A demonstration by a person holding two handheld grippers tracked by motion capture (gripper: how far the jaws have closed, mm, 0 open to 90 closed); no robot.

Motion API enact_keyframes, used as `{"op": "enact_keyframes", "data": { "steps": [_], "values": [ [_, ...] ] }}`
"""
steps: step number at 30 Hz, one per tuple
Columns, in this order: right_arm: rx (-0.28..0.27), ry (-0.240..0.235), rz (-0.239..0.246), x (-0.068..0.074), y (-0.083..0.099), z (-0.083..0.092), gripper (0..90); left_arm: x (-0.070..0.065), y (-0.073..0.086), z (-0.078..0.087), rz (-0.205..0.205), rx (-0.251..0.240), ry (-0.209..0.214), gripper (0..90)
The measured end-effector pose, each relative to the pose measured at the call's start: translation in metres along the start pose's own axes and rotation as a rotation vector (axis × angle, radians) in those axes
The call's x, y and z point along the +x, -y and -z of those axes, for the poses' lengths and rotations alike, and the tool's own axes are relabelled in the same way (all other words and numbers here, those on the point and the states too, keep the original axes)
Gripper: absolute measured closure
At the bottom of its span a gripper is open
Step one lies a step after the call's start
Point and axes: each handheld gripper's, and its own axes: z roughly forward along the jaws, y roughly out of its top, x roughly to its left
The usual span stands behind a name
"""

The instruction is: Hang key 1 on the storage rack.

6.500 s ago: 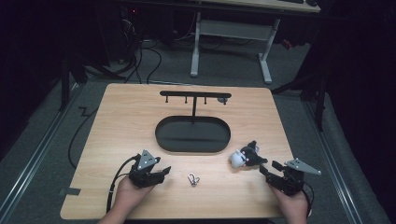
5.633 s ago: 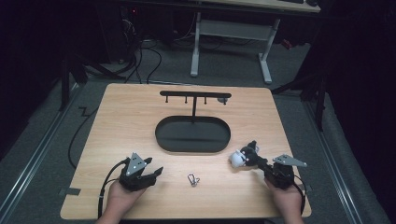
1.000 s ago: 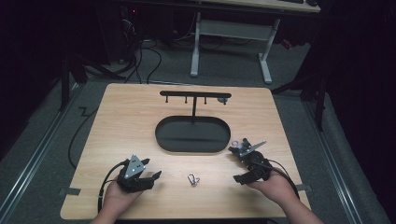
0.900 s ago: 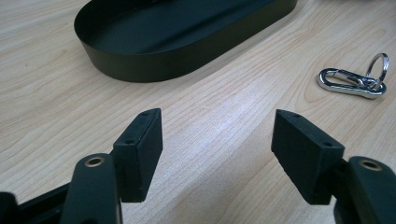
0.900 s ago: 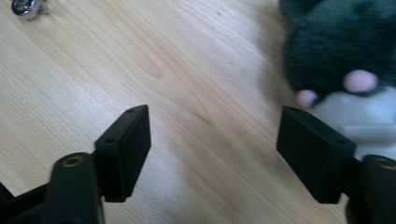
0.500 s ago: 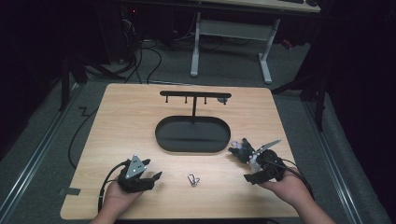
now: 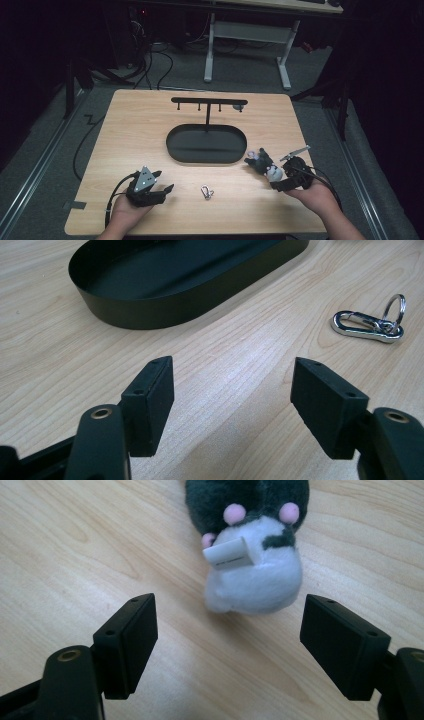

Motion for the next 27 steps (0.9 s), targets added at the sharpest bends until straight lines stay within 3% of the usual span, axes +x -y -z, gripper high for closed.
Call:
{"op": "enact_keyframes", "data": {
  "steps": [17, 27],
  "values": [
    [0.001, -0.016, -0.004, -0.01, -0.014, -0.023, 23.6, -0.001, -0.001, 0.001, -0.002, -0.007, 0.014, 34.5],
    [-0.003, -0.033, -0.019, -0.015, -0.017, -0.035, 30.7, 0.0, -0.001, 0.001, -0.001, -0.007, 0.014, 34.4]
  ]
}}
